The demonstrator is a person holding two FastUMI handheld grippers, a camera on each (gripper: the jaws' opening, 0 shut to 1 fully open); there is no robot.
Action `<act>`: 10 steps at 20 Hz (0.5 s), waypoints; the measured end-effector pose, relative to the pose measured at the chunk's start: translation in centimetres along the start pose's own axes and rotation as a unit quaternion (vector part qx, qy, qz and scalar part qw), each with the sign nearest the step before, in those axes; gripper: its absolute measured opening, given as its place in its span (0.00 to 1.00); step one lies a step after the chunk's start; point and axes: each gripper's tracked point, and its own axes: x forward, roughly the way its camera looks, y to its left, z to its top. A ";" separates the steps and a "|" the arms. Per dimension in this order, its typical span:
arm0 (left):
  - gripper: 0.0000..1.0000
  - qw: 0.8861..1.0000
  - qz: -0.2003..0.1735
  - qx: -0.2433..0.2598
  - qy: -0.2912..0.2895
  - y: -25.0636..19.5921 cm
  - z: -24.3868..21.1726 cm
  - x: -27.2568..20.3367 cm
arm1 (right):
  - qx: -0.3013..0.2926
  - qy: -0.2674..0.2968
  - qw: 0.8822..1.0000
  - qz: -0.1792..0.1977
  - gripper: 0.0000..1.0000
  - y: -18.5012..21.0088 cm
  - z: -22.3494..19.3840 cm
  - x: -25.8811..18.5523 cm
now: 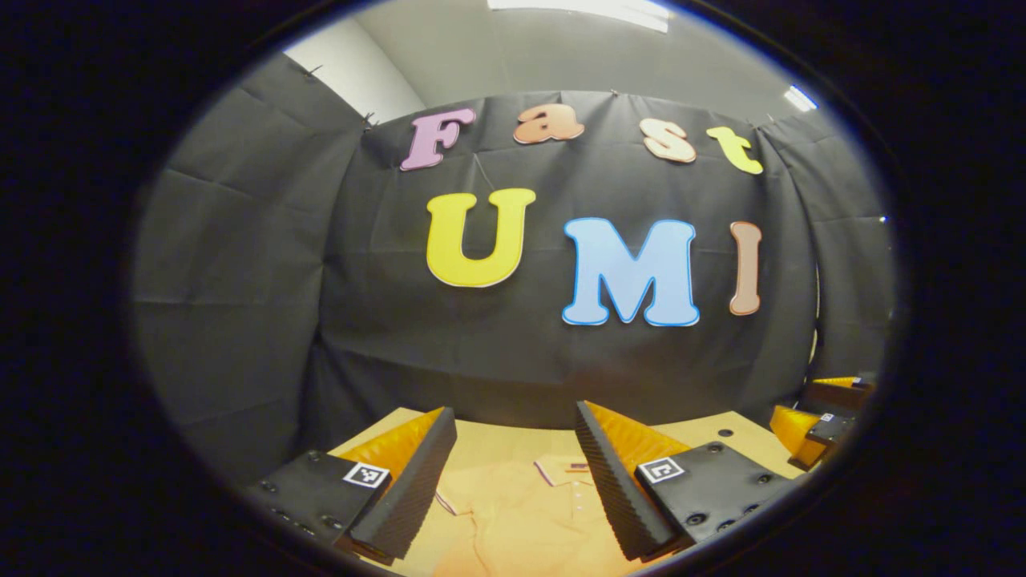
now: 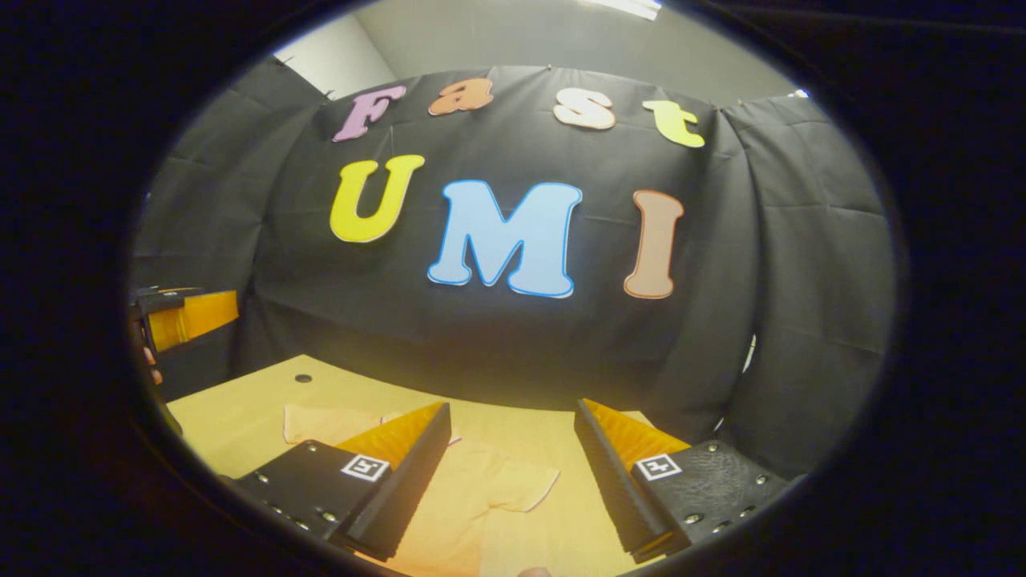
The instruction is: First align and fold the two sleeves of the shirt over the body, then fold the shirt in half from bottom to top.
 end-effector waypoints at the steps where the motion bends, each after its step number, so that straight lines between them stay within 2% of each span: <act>1: 0.98 1.000 -0.001 0.003 0.006 0.0 -0.4 0.5 | 0.007 0.007 1.000 -0.004 0.97 -0.2 -0.7 0.8; 5: 0.97 1.000 -0.012 0.008 0.020 -0.3 -1.6 1.5 | 0.026 0.041 0.998 -0.028 0.96 -1.8 -3.5 4.1; 10: 0.97 0.999 -0.009 0.012 0.034 0.3 -2.8 2.2 | 0.045 0.095 0.994 -0.031 0.96 -2.7 -7.6 7.7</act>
